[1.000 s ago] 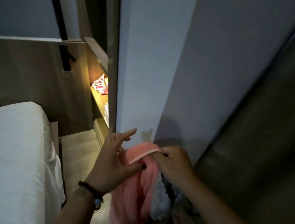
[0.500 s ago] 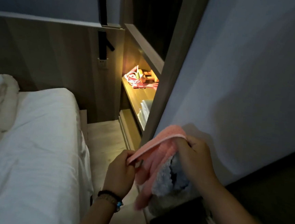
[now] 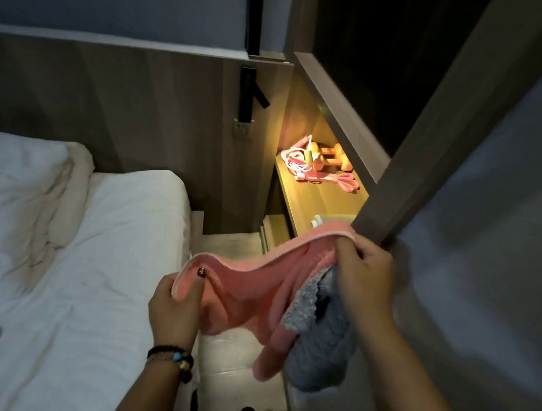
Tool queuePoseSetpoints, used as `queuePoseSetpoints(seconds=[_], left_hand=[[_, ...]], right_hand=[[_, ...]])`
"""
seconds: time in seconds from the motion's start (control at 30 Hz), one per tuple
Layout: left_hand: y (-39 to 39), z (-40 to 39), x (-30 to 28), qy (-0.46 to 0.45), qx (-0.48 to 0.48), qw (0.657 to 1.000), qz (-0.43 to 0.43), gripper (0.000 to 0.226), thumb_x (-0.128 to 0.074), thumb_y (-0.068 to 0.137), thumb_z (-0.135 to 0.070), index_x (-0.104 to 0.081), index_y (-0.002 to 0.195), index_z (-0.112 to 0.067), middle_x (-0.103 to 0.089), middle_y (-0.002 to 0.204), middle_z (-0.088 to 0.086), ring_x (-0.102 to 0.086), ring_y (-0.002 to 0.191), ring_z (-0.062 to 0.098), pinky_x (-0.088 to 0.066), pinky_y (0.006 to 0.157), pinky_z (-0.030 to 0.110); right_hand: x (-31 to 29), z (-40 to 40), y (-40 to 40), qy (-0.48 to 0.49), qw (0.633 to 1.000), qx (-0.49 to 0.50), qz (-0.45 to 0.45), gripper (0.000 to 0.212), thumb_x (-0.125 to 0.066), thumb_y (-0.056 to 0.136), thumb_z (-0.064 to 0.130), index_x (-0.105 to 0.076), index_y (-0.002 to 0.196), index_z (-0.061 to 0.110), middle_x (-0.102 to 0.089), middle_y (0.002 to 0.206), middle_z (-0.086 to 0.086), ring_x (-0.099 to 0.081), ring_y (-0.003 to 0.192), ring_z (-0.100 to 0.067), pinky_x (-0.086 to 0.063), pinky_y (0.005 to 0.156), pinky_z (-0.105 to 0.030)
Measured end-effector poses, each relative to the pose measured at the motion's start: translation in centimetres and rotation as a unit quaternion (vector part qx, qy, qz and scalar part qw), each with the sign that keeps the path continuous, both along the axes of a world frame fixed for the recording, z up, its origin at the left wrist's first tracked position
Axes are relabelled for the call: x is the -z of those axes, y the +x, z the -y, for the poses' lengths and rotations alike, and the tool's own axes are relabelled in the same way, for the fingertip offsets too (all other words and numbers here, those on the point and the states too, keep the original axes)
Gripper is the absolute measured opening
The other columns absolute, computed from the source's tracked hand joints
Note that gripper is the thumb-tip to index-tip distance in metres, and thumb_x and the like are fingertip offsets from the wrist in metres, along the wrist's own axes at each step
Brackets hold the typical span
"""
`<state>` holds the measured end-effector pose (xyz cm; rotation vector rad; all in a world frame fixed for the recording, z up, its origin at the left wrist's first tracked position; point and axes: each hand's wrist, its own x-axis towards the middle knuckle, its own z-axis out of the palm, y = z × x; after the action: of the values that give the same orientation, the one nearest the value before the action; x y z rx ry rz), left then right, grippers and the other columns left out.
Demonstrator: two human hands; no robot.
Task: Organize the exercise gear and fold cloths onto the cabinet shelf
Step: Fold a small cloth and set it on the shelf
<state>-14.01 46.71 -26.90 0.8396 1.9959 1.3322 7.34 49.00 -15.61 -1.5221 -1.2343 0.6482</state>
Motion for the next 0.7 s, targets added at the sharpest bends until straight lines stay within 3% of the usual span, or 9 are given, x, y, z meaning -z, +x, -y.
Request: queuePoseSetpoints(seconds=[0.1,0.2,0.27,0.37,0.43,0.57,0.63,0.7], left_hand=[[0.1,-4.0,-2.8,0.05,0.035,0.997,0.035,0.018,-0.067,0.085,-0.031,-0.065,0.07,-0.021,-0.065,0.067,-0.005,-0.057,0.065,0.006,-0.042,0.054,0.015],[-0.3,-7.5,-5.2,0.094,0.092,0.991,0.026,0.009,-0.066,0.088,-0.025,-0.068,0.081,-0.021,-0.068,0.075,-0.009,-0.06,0.072,0.004,-0.044,0.062,0.01],[-0.7,-9.7,-6.0,0.13,0.107,0.985,0.038,0.01,-0.062,0.091,-0.02,-0.066,0.082,-0.019,-0.067,0.073,-0.012,-0.061,0.071,0.001,-0.045,0.063,0.009],[-1.4,-13.1,-6.5,0.147,0.129,0.978,0.071,0.014,-0.059,0.092,-0.013,-0.06,0.079,-0.015,-0.063,0.068,-0.01,-0.056,0.064,-0.001,-0.044,0.059,0.008],[-2.1,-15.5,-6.3,0.137,0.167,0.973,0.079,0.009,-0.063,0.088,-0.007,-0.062,0.089,-0.016,-0.065,0.082,-0.008,-0.06,0.075,0.002,-0.046,0.064,0.008],[-3.4,-20.7,-6.9,0.082,0.343,0.931,0.094,0.039,-0.07,0.083,-0.011,-0.061,0.115,-0.03,-0.065,0.11,-0.016,-0.061,0.098,-0.004,-0.049,0.073,0.008],[-3.4,-22.9,-7.1,0.059,0.401,0.913,0.045,0.035,-0.071,0.082,-0.017,-0.064,0.111,-0.036,-0.066,0.108,-0.02,-0.06,0.099,-0.006,-0.05,0.074,0.009],[-3.4,-24.7,-7.4,0.053,0.403,0.914,0.012,0.02,-0.071,0.082,-0.017,-0.069,0.094,-0.032,-0.07,0.094,-0.016,-0.063,0.089,-0.001,-0.051,0.072,0.013]], right_hand=[[0.9,-4.3,-1.7,-0.041,0.996,-0.022,0.081,0.04,-0.06,0.089,0.022,-0.05,0.051,0.018,-0.046,0.047,0.009,-0.044,0.05,-0.003,-0.03,0.045,-0.013],[1.5,-7.9,-3.2,-0.09,0.985,-0.044,0.14,0.022,-0.063,0.088,0.028,-0.061,0.068,0.018,-0.047,0.076,0.015,-0.045,0.068,0.0,-0.028,0.054,-0.011],[2.0,-10.5,-3.9,-0.106,0.979,-0.05,0.164,0.016,-0.065,0.086,0.032,-0.062,0.078,0.018,-0.047,0.083,0.015,-0.045,0.073,0.0,-0.03,0.056,-0.012],[1.7,-14.5,-5.0,-0.134,0.978,-0.075,0.143,0.017,-0.066,0.085,0.035,-0.065,0.075,0.02,-0.06,0.072,0.008,-0.056,0.069,-0.005,-0.041,0.057,-0.018],[1.3,-17.3,-5.9,-0.167,0.973,-0.094,0.125,0.02,-0.066,0.085,0.035,-0.066,0.07,0.021,-0.063,0.065,0.006,-0.06,0.066,-0.008,-0.045,0.056,-0.021],[1.1,-21.4,-7.5,-0.166,0.976,-0.091,0.105,0.029,-0.068,0.081,0.032,-0.059,0.057,0.018,-0.057,0.056,0.001,-0.057,0.062,-0.016,-0.04,0.053,-0.026],[0.9,-23.2,-7.9,-0.166,0.979,-0.088,0.08,0.03,-0.069,0.079,0.029,-0.06,0.051,0.022,-0.055,0.051,0.005,-0.054,0.059,-0.015,-0.04,0.053,-0.026],[0.7,-24.6,-8.2,-0.165,0.979,-0.089,0.076,0.034,-0.069,0.079,0.028,-0.059,0.047,0.033,-0.052,0.046,0.013,-0.051,0.056,-0.009,-0.038,0.052,-0.023]])
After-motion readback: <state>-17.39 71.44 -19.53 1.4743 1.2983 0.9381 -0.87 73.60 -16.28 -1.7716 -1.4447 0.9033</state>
